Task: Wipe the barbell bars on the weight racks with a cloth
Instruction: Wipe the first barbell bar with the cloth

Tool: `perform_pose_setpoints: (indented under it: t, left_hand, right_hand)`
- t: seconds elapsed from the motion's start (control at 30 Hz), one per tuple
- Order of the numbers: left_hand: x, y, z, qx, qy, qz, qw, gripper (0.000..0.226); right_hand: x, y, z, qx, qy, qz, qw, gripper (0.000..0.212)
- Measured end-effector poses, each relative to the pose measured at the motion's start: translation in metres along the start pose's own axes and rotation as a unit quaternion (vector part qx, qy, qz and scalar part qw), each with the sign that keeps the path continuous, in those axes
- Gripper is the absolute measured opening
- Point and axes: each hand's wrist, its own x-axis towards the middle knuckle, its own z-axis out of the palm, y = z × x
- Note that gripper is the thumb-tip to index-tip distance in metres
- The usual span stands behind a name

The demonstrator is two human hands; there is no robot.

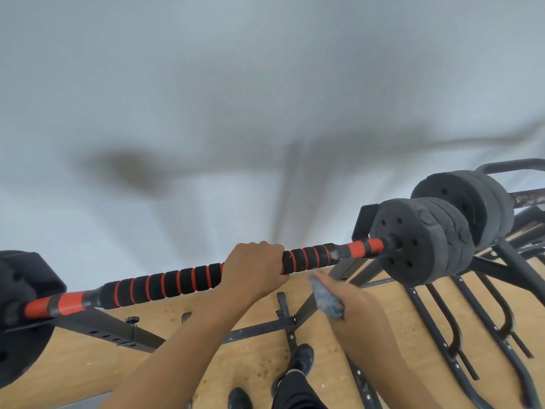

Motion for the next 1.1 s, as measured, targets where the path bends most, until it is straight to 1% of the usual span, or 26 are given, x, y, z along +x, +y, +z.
perform_pose_setpoints:
  t: [0.07, 0.13, 0.17, 0.2, 0.27, 0.3, 0.33, 0.43, 0.47, 0.53, 0.6, 0.7, 0.77, 0.8, 0.87, 0.9, 0.93, 0.97, 1.03, 1.07, 1.1]
  left_hand:
    - [-0.002, 0.001, 0.001, 0.003, 0.008, -0.004, 1.0, 0.028]
    - [-0.004, 0.003, 0.002, 0.01, 0.023, -0.007, 1.0, 0.027]
    - [-0.005, 0.003, 0.003, 0.015, 0.031, -0.008, 0.999, 0.026]
    - [-0.006, 0.004, 0.004, 0.02, 0.038, -0.008, 0.999, 0.025]
    - [-0.007, 0.004, 0.008, 0.027, 0.048, -0.008, 0.998, 0.025]
    - [-0.007, 0.003, 0.009, 0.028, 0.051, -0.007, 0.998, 0.025]
    - [-0.007, 0.003, 0.011, 0.029, 0.053, -0.005, 0.998, 0.025]
    - [-0.007, 0.003, 0.013, 0.029, 0.056, 0.0, 0.998, 0.029]
    - [-0.007, 0.004, 0.013, 0.028, 0.055, 0.001, 0.998, 0.03]
    - [-0.008, 0.004, 0.011, 0.027, 0.047, -0.001, 0.999, 0.032]
    - [-0.008, 0.004, 0.01, 0.022, 0.038, -0.005, 0.999, 0.032]
    - [-0.01, 0.007, 0.006, 0.018, 0.038, -0.011, 0.999, 0.03]
    - [-0.01, 0.008, 0.004, 0.016, 0.039, -0.012, 0.999, 0.031]
    - [-0.01, 0.008, 0.003, 0.014, 0.038, -0.012, 0.999, 0.031]
    - [-0.01, 0.008, 0.002, 0.017, 0.038, -0.014, 0.999, 0.03]
    - [-0.01, 0.007, 0.003, 0.022, 0.037, -0.014, 0.999, 0.029]
    - [-0.01, 0.007, 0.003, 0.027, 0.036, -0.014, 0.999, 0.028]
    - [-0.009, 0.007, 0.005, 0.029, 0.035, -0.014, 0.999, 0.027]
    - [-0.008, 0.007, 0.007, 0.026, 0.036, -0.016, 0.999, 0.027]
    - [-0.008, 0.007, 0.008, 0.026, 0.038, -0.017, 0.999, 0.028]
    - [-0.008, 0.007, 0.008, 0.026, 0.04, -0.019, 0.999, 0.029]
  right_hand:
    - [0.023, -0.007, -0.016, 0.035, 0.068, -0.023, 0.997, 0.046]
    - [0.05, -0.027, -0.031, 0.002, 0.084, -0.036, 0.996, 0.049]
    - [0.06, -0.038, -0.034, -0.034, 0.068, -0.034, 0.997, 0.05]
    - [0.066, -0.047, -0.032, -0.082, 0.04, -0.026, 0.996, 0.047]
    - [0.07, -0.059, -0.019, -0.153, -0.002, -0.009, 0.988, 0.03]
    - [0.066, -0.06, -0.012, -0.166, -0.008, 0.004, 0.986, 0.026]
    - [0.06, -0.056, -0.006, -0.161, -0.009, 0.018, 0.987, 0.031]
    - [0.04, -0.039, -0.004, -0.155, -0.022, 0.02, 0.987, 0.069]
    - [0.034, -0.036, -0.008, -0.162, -0.03, 0.019, 0.986, 0.077]
    - [0.022, -0.035, -0.014, -0.169, -0.046, 0.01, 0.985, 0.079]
    - [0.019, -0.038, -0.027, -0.155, -0.045, 0.0, 0.987, 0.071]
    - [0.038, -0.035, -0.048, -0.1, 0.003, 0.007, 0.995, 0.061]
    - [0.065, -0.032, -0.058, -0.115, 0.042, 0.01, 0.992, 0.056]
    - [0.076, -0.032, -0.059, -0.122, 0.047, 0.006, 0.991, 0.05]
    - [0.085, -0.038, -0.046, -0.143, 0.013, -0.001, 0.99, 0.027]
    - [0.081, -0.041, -0.036, -0.165, 0.003, -0.005, 0.986, 0.02]
    - [0.074, -0.042, -0.026, -0.185, 0.0, -0.007, 0.983, 0.019]
    - [0.063, -0.042, -0.019, -0.189, -0.001, -0.004, 0.982, 0.029]
    - [0.043, -0.032, -0.016, -0.162, -0.001, -0.001, 0.987, 0.062]
    - [0.035, -0.027, -0.017, -0.16, -0.015, -0.004, 0.987, 0.072]
    - [0.026, -0.023, -0.017, -0.165, -0.028, -0.006, 0.986, 0.074]
